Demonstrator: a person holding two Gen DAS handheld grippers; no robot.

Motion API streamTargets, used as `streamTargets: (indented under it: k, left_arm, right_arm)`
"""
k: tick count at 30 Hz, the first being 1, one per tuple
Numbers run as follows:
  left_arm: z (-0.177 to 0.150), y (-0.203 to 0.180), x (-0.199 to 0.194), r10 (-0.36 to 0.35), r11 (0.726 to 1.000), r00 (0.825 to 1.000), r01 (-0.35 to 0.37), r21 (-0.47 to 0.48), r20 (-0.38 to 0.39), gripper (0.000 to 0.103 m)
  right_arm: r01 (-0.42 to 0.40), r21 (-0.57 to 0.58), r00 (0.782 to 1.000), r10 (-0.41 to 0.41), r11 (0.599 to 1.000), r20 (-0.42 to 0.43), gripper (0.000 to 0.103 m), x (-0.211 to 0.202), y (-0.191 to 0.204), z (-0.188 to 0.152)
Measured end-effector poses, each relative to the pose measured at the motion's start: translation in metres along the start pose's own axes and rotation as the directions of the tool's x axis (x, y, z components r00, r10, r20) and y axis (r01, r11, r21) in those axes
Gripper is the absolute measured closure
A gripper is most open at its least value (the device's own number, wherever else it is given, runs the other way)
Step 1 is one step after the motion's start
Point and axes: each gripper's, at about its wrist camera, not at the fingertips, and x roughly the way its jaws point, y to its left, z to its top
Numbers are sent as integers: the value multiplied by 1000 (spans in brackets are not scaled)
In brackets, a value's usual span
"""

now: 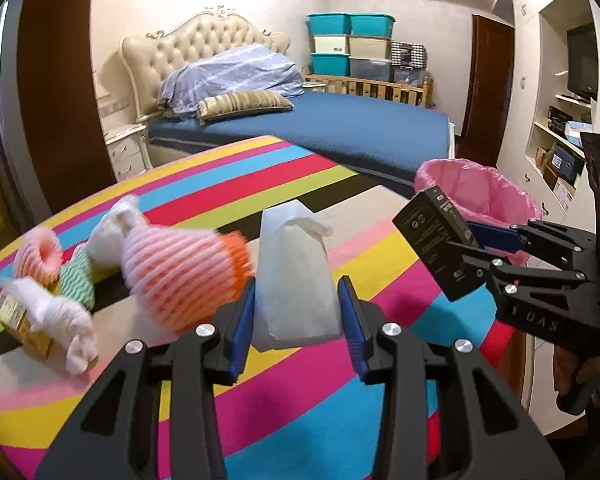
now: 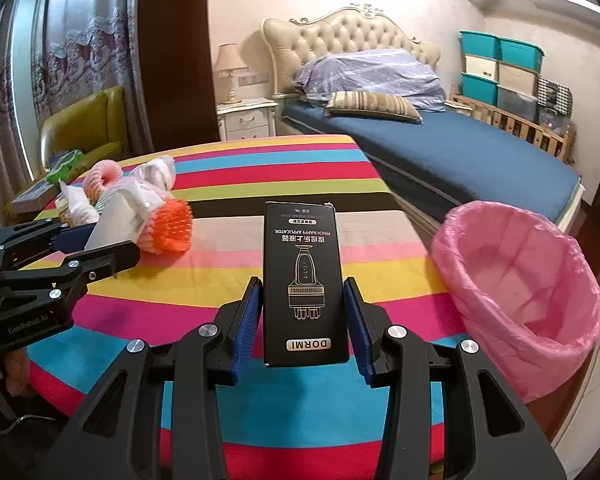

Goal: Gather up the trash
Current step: 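Carry the box and packet over the wastebasket and open both tools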

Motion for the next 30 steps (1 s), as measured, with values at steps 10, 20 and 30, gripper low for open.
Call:
streamTargets:
  k: [10, 20, 30]
  left_arm:
    - [37, -54, 34, -87, 994, 996, 87, 62, -2, 64]
    - [86, -142, 84, -231, 963, 972, 235, 135, -41, 64]
    - [128, -200, 150, -325, 933, 940, 337, 125, -107, 64]
  right_arm:
    - [121, 56, 992, -122, 991, 18, 63, -27, -60, 5]
    - [249, 145, 967, -253, 958, 10, 63, -44, -149, 5]
    - [276, 210, 960, -278, 938, -21, 63, -29, -215, 3]
